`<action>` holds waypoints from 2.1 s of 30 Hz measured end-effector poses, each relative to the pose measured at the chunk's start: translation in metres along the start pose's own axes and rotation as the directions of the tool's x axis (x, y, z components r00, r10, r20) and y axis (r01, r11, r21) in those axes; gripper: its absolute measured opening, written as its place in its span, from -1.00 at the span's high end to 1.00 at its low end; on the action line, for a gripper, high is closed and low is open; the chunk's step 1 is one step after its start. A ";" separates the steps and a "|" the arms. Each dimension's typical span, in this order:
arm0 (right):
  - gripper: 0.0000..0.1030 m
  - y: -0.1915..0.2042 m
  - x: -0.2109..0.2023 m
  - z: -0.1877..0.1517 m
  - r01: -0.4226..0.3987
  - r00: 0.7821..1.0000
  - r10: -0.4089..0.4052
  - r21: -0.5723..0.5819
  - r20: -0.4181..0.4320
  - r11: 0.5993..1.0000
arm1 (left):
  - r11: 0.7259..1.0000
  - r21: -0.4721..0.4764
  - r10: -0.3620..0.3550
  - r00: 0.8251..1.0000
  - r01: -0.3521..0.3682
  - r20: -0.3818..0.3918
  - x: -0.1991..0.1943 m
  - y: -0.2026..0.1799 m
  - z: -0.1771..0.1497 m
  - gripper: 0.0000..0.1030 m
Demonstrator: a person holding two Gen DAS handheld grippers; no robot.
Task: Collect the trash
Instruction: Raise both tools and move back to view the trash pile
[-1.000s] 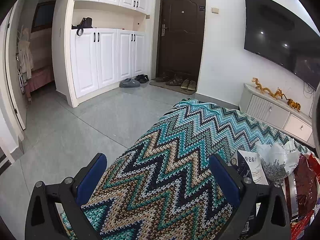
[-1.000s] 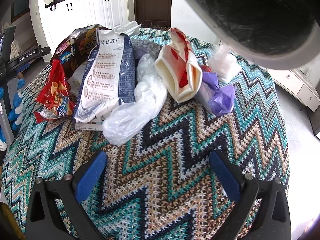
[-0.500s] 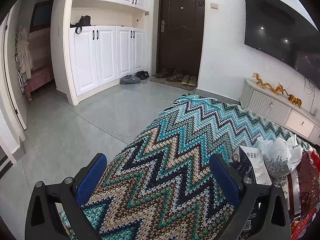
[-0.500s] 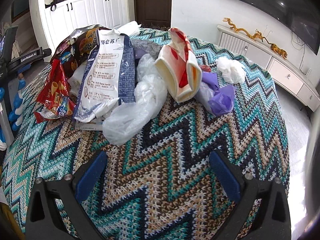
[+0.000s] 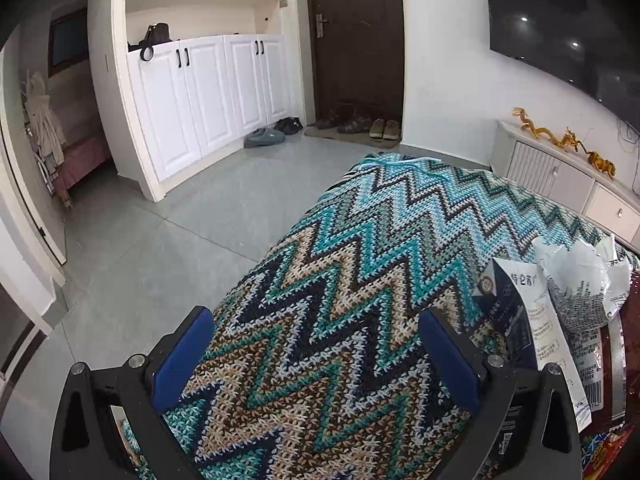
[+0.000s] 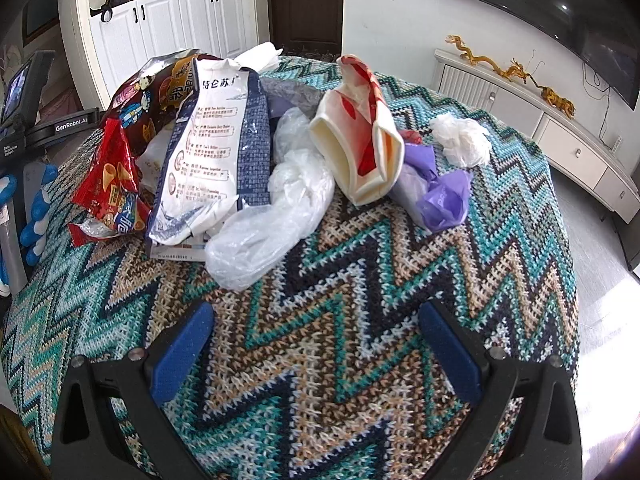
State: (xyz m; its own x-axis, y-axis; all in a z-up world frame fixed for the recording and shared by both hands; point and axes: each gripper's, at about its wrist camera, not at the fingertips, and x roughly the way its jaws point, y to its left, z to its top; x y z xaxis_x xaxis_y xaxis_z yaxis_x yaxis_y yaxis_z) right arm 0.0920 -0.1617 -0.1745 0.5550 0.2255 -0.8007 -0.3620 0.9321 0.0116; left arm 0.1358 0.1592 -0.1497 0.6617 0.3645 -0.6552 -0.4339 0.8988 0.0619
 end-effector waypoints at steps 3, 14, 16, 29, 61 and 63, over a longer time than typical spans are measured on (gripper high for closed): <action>-1.00 0.000 0.000 0.001 0.000 1.000 0.000 0.000 0.000 1.000 | 1.000 0.014 0.016 1.000 -0.016 -0.006 0.000 -0.003 -0.001 -1.00; -1.00 0.000 0.000 0.000 0.000 1.000 0.000 0.000 0.000 1.000 | 1.000 0.018 0.012 1.000 -0.012 0.001 -0.004 -0.004 -0.002 -1.00; -1.00 0.000 0.000 0.000 0.000 1.000 0.000 0.000 0.000 1.000 | 1.000 0.014 0.006 1.000 -0.006 0.003 -0.004 -0.003 -0.001 -1.00; -1.00 0.000 -0.001 0.000 0.000 1.000 0.000 0.001 -0.001 1.000 | 0.999 -0.009 -0.053 0.998 0.053 0.016 -0.023 0.006 0.006 -1.00; -1.00 -0.009 -0.143 0.007 0.175 0.932 -0.213 0.151 0.293 0.973 | 0.954 0.231 -0.253 0.927 0.191 0.278 -0.202 -0.006 -0.035 -1.00; -1.00 -0.012 -0.171 0.000 0.147 0.912 -0.210 0.198 0.353 0.969 | 0.954 0.240 -0.246 0.925 0.179 0.290 -0.215 -0.006 -0.036 -1.00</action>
State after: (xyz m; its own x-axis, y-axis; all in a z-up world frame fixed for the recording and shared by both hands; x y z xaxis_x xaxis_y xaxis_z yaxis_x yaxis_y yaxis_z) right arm 0.0010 -0.2117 -0.0377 0.8466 0.1099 -0.5208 -0.1213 0.9925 0.0121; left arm -0.0255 0.0665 -0.0358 0.8963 0.1862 -0.4024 -0.1490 0.9812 0.1223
